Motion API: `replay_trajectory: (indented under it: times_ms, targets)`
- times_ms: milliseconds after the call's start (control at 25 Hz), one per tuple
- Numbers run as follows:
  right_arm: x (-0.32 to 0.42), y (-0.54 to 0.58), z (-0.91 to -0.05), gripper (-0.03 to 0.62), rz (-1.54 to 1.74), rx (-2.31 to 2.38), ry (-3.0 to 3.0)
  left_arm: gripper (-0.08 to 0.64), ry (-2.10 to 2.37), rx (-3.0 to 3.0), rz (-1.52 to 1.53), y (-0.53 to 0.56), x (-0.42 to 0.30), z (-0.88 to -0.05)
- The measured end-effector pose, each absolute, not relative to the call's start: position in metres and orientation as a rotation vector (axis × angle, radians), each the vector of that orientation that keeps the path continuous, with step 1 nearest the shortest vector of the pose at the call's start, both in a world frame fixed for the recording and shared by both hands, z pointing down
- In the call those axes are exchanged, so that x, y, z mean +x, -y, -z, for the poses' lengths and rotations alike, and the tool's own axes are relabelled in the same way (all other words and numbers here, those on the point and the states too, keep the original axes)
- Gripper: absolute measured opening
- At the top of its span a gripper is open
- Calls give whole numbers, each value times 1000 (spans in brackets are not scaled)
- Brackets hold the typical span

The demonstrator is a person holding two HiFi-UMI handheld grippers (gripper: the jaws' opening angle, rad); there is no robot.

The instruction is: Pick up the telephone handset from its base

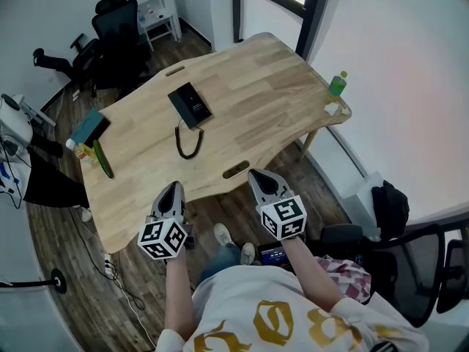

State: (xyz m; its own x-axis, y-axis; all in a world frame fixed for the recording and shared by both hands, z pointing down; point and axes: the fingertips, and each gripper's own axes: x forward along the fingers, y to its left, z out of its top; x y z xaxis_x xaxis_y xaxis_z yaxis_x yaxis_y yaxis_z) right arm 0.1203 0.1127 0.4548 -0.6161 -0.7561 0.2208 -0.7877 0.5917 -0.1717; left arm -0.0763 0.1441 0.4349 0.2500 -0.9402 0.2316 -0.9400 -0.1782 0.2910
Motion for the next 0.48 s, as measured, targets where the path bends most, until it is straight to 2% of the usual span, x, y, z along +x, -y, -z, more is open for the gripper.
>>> replay_trajectory:
  times_ms: [480]
  targets:
    - [99, -18, -466, 5, -366, 1293, 2628, 6, 1710, 2116, 120, -38, -109, -439]
